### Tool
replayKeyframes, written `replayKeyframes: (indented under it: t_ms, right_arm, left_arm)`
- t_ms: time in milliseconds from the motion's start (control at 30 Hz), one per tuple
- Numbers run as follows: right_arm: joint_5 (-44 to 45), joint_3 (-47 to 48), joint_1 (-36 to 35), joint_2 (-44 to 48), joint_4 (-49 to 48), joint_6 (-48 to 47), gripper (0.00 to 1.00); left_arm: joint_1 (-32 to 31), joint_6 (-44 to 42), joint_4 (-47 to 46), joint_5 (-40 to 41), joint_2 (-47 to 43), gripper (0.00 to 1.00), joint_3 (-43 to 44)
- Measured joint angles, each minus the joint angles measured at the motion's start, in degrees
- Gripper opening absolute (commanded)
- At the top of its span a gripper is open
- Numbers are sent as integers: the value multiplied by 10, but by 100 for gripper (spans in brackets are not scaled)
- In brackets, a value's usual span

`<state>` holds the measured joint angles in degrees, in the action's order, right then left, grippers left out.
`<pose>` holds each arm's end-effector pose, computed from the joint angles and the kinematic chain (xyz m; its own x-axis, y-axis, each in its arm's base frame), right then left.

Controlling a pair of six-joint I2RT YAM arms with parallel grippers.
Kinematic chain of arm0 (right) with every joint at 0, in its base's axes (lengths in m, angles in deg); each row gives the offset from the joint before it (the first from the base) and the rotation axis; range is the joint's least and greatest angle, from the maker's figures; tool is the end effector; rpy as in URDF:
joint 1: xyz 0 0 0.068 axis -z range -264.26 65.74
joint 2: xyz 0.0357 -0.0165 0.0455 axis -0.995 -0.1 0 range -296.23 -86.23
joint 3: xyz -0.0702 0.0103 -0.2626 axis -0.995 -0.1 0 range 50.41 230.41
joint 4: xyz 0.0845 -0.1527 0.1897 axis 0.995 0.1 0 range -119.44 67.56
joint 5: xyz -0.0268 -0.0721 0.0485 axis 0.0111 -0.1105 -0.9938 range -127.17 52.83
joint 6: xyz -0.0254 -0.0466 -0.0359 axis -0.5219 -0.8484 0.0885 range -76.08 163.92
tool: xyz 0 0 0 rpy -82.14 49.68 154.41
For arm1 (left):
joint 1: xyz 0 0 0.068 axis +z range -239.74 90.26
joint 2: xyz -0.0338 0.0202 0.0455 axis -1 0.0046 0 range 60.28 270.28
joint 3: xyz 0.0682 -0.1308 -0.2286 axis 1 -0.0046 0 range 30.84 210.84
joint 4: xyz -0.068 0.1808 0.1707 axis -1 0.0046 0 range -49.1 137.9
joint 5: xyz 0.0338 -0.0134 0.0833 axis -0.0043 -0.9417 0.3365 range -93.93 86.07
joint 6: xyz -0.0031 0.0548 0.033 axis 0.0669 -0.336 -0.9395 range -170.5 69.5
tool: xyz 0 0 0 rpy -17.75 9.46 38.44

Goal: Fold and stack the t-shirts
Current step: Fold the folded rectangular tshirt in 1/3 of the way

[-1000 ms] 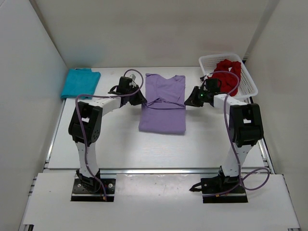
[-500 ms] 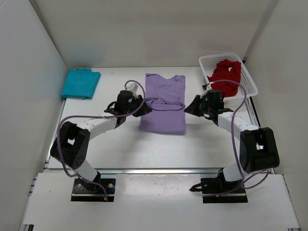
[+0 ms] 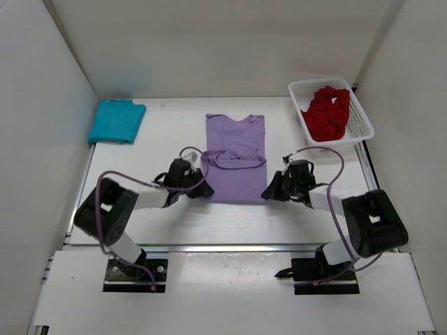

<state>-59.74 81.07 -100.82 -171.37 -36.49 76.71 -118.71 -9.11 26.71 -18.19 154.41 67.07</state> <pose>0.2510 0.0945 0.1261 -0.8708 0.2628 -0.4155 -0.0481 0.7955 0.6040 0.2619 -0.1590 0.1193 -0.8670 -0.2523 -0.4297 0.0694 0.7928 -0.6056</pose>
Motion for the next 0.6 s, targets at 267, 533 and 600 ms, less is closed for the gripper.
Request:
replayKeyframes:
  t_ms: [267,533,600]
  right_arm:
    - [19,-102,-39,159,43,13,1]
    - [42,-13,-94,189,98,3,0]
    - [39,24,-125,142,76,-1,1]
  left_arm:
    - [-15,-2,65,10,-217,31,-157]
    - [-58,-7,114,32,-300,31,-107]
    - [-74,-2,98,33,-286,30,-105]
